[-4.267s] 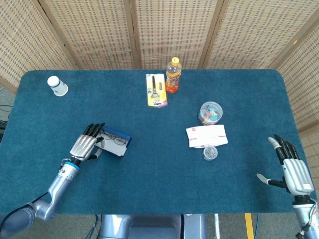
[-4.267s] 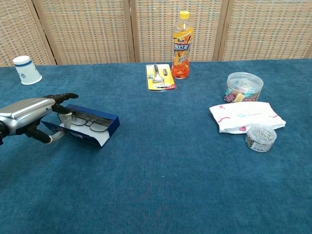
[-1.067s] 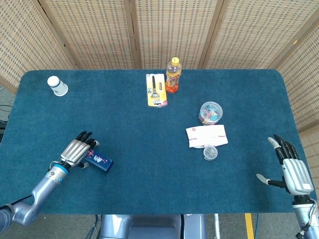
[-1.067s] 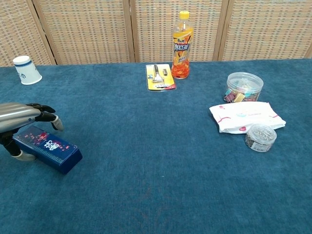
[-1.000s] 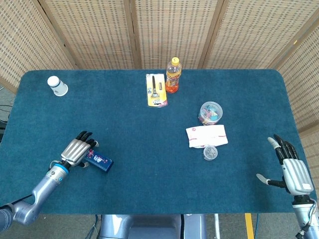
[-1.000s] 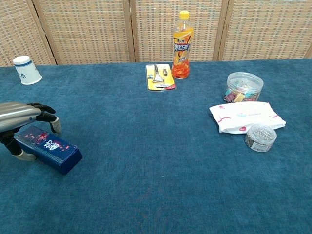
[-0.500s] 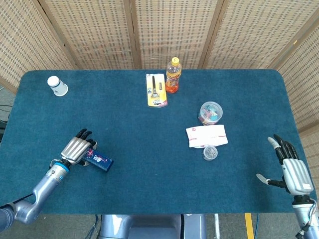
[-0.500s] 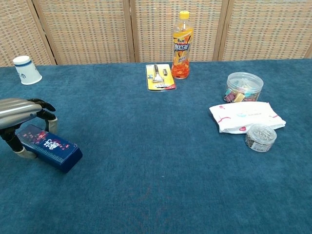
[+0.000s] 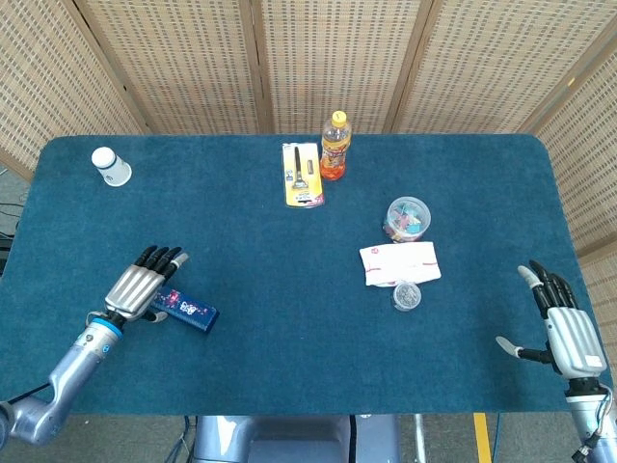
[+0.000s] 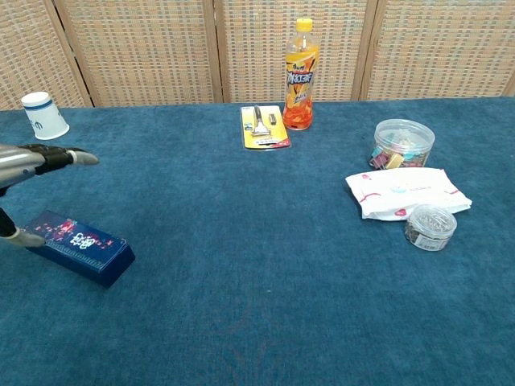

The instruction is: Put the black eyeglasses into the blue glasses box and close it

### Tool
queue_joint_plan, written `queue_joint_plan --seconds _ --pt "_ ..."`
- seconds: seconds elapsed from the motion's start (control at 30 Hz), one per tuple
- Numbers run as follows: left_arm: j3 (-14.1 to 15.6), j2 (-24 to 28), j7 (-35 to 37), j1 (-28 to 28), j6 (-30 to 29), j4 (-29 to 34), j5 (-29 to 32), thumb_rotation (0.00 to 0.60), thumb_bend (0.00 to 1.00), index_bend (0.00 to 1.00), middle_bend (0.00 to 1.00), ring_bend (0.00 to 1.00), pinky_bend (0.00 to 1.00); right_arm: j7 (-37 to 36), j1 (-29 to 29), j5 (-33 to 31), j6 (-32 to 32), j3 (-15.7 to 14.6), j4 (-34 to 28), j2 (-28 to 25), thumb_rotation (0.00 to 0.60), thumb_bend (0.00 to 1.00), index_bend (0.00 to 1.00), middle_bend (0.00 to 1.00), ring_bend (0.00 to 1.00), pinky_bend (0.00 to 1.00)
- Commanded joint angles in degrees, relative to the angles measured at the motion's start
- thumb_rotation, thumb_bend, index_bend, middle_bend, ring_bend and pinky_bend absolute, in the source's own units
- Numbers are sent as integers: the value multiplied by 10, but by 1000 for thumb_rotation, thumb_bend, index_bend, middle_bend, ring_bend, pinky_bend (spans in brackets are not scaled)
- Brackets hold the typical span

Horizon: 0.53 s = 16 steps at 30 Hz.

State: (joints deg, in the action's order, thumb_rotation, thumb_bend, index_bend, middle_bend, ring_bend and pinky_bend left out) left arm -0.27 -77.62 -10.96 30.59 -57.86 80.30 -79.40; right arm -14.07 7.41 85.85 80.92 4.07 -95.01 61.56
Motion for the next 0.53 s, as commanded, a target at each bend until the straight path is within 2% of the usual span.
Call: queue_joint_plan --seconds 0.03,0.1,0.17,0.23,0.43,0.53 --pt "-6 49 -11 -38 -64 56 5 600 0 0 0 0 0 0 0 1 1 0 0 0 600 0 0 0 0 0" --pt "-13 59 -36 -67 -119 71 16 600 0 0 0 0 0 1 0 1 2 0 1 0 600 0 0 0 0 0" --pt "-24 54 -91 -106 -200 75 35 600 0 0 0 0 0 5 -1 2 3 0 1 1 600 0 0 0 0 0" --pt "-28 49 -97 -138 -246 85 51 600 0 0 0 0 0 10 -1 2 5 0 2 2 600 0 0 0 0 0" --pt "-16 64 -39 -198 -298 102 53 600 0 0 0 0 0 26 -4 2 14 2 3 7 600 0 0 0 0 0" --pt "-10 72 -9 -208 -300 100 42 600 0 0 0 0 0 32 -5 1 17 3 2 9 600 0 0 0 0 0"
